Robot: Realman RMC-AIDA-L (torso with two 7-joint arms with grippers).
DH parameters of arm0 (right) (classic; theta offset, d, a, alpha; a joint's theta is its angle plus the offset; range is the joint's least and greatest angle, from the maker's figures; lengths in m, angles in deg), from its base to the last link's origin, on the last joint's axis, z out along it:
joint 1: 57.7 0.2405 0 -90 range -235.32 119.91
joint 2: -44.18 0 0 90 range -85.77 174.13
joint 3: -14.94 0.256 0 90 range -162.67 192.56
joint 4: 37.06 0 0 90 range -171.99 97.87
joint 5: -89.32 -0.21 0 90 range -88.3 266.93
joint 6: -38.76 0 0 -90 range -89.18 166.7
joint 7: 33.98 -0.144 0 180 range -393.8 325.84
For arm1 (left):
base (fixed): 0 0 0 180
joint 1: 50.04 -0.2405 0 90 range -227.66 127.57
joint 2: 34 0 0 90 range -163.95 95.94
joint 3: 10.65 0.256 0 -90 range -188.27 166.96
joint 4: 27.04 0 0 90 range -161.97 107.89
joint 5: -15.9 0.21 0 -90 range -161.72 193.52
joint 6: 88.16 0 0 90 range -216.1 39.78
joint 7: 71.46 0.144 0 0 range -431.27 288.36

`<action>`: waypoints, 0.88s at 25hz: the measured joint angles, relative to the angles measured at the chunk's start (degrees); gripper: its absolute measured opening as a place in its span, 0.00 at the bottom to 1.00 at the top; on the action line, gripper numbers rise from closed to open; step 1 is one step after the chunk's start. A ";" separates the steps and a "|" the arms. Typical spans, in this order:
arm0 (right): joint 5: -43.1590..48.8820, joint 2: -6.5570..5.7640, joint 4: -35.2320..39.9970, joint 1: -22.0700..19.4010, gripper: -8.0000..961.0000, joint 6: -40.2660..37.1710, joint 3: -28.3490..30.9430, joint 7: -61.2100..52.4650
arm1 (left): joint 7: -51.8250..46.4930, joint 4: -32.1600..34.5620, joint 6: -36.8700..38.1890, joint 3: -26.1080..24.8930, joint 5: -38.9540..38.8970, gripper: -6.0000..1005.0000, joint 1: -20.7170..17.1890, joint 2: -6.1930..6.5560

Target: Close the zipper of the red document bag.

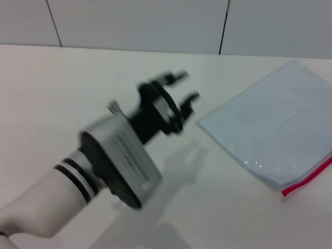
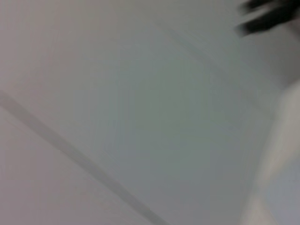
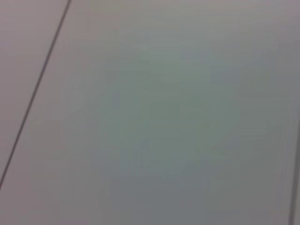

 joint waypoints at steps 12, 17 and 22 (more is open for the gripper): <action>-1.60 0.02 -7.45 -2.74 0.94 5.01 0.64 -0.49 | -5.35 -16.36 -34.36 0.06 -25.67 0.63 5.94 -2.11; -1.41 0.03 -9.62 -2.97 0.94 7.96 0.31 -0.53 | -20.69 -21.78 -40.72 -0.35 -26.20 0.65 7.63 -1.33; -1.10 0.03 -10.34 -3.06 0.94 8.51 0.08 -0.55 | -34.00 -29.53 -46.15 0.13 -25.68 0.65 9.96 -0.37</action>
